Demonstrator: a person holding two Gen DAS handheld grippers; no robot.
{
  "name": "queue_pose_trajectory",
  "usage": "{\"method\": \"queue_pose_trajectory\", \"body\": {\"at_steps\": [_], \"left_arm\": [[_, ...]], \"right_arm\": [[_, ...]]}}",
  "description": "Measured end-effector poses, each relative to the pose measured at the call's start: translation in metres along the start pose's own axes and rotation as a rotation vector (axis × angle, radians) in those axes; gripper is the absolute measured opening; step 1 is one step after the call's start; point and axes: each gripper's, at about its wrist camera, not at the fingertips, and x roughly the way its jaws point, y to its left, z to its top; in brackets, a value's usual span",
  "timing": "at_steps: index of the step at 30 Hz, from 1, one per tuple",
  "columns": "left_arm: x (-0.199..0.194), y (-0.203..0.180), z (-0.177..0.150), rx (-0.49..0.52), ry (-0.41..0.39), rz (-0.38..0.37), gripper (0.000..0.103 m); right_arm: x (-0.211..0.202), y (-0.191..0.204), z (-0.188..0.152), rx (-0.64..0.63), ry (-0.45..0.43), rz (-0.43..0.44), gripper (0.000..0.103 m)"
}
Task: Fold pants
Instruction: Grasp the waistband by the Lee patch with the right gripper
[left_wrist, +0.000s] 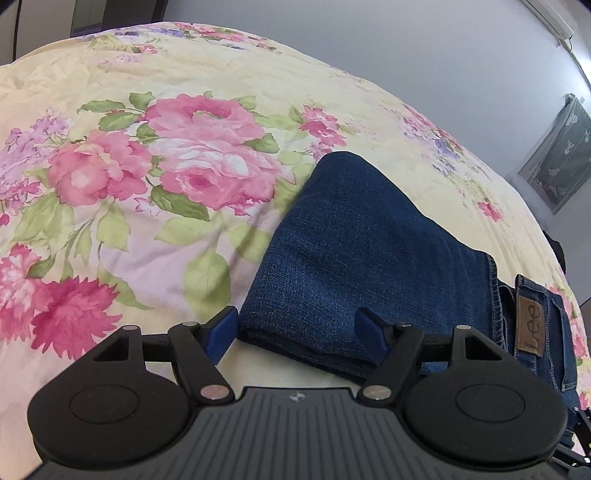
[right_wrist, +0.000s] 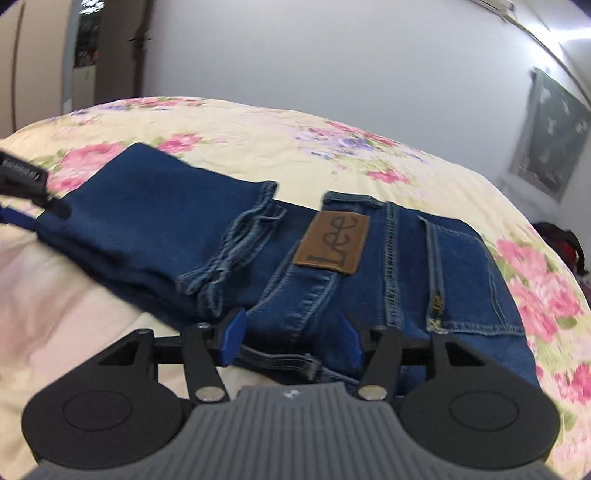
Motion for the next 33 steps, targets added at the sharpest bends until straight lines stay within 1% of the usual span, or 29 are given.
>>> {"method": "queue_pose_trajectory", "body": {"at_steps": [2, 4, 6, 8, 9, 12, 13, 14, 15, 16, 19, 21, 24, 26, 27, 28, 30, 32, 33], "left_arm": [[-0.008, 0.002, -0.003, 0.013, -0.001, -0.021, 0.083], [-0.015, 0.004, -0.006, 0.030, -0.007, -0.036, 0.083], [-0.017, 0.009, -0.008, 0.025, -0.006, -0.034, 0.083], [-0.016, 0.011, -0.009, 0.002, 0.011, -0.025, 0.083], [-0.015, 0.011, -0.009, -0.001, 0.014, -0.026, 0.083], [-0.014, 0.008, -0.007, 0.014, 0.016, -0.023, 0.083], [-0.013, 0.007, -0.007, 0.016, 0.019, -0.020, 0.083], [-0.012, 0.007, -0.006, 0.015, 0.024, -0.016, 0.083], [-0.011, 0.008, -0.006, 0.014, 0.026, -0.013, 0.082], [-0.011, 0.009, -0.006, 0.013, 0.026, -0.013, 0.082], [-0.012, 0.010, -0.006, 0.016, 0.025, -0.014, 0.082], [-0.012, 0.011, -0.006, 0.024, 0.026, -0.011, 0.082], [-0.012, 0.010, -0.005, 0.024, 0.023, -0.009, 0.082], [-0.011, 0.010, -0.004, 0.025, 0.023, -0.011, 0.082], [-0.011, 0.010, -0.004, 0.029, 0.024, -0.009, 0.082], [-0.010, 0.009, -0.004, 0.033, 0.027, -0.005, 0.082], [-0.009, 0.008, -0.004, 0.036, 0.029, 0.002, 0.082], [-0.009, 0.009, -0.004, 0.029, 0.029, 0.004, 0.082], [-0.008, 0.010, -0.004, 0.025, 0.030, 0.005, 0.082]], "right_arm": [[0.001, 0.006, -0.004, -0.048, 0.010, -0.009, 0.052], [0.001, 0.018, -0.006, -0.134, 0.017, -0.038, 0.054], [0.010, 0.029, -0.006, -0.217, 0.024, -0.078, 0.055], [0.017, 0.031, -0.005, -0.242, 0.035, -0.110, 0.053], [0.024, 0.028, -0.003, -0.230, 0.038, -0.111, 0.053], [0.028, 0.020, 0.001, -0.191, 0.057, -0.097, 0.045], [0.029, 0.017, 0.002, -0.172, 0.060, -0.099, 0.038], [0.029, 0.013, 0.004, -0.143, 0.059, -0.094, 0.035], [0.028, 0.005, 0.005, -0.095, 0.058, -0.085, 0.027], [0.027, -0.001, 0.007, -0.052, 0.055, -0.069, 0.025], [0.025, -0.018, 0.011, 0.072, 0.038, -0.018, 0.022], [0.022, -0.020, 0.017, 0.096, 0.000, 0.018, 0.021], [0.006, -0.017, 0.036, 0.112, -0.102, 0.054, 0.020], [-0.001, -0.018, 0.045, 0.132, -0.144, 0.096, 0.020], [0.000, -0.016, 0.048, 0.130, -0.141, 0.122, 0.020], [0.005, -0.012, 0.047, 0.114, -0.129, 0.129, 0.020], [0.024, 0.003, 0.039, 0.043, -0.053, 0.113, 0.020], [0.046, 0.012, 0.025, 0.005, 0.030, 0.089, 0.024], [0.053, 0.015, 0.020, -0.014, 0.049, 0.082, 0.028]]}}
